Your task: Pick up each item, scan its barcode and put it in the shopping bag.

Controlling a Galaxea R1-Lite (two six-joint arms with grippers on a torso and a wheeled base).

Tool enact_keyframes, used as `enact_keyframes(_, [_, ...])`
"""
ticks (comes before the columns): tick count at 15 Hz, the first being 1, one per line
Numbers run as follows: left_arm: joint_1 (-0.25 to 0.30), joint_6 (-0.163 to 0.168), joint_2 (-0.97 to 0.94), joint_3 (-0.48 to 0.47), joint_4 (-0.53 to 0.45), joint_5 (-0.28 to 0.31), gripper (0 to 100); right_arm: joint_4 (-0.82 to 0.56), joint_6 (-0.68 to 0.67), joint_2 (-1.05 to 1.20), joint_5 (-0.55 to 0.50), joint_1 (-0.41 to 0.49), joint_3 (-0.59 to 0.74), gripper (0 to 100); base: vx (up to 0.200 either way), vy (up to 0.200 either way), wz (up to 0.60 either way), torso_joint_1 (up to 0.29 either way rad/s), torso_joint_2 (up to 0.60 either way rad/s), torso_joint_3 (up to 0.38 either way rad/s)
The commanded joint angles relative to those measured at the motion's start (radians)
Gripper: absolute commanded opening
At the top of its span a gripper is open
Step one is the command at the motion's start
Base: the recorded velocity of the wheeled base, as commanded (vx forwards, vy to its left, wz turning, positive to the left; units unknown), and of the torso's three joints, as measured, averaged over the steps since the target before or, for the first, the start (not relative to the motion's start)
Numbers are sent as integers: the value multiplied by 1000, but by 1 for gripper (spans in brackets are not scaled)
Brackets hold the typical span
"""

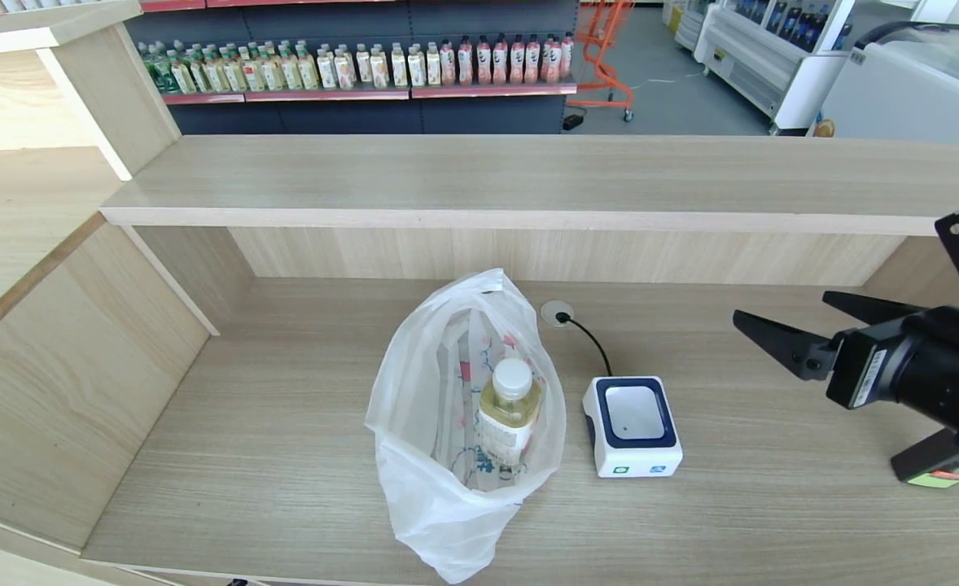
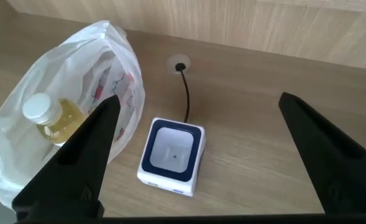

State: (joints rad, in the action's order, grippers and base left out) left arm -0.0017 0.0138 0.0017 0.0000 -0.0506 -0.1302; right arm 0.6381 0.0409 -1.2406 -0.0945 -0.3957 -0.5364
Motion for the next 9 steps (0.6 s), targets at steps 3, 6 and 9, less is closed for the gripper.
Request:
enact_keyframes(3, [0,2,1,0,0,0,100,-1,-1,24,-1,0,-1,100,-200,0,0,4,1,1])
enact_keyframes(6, [0,0,0,0,0,0,100,-3,-6,26,-2,0,30,100,-133,0,0,-6,2,2])
enact_keyframes(9, [0,0,1,0,0,0,100,-5,-1,27,-44,12,79,100,0,-67,0,-2,-6,4])
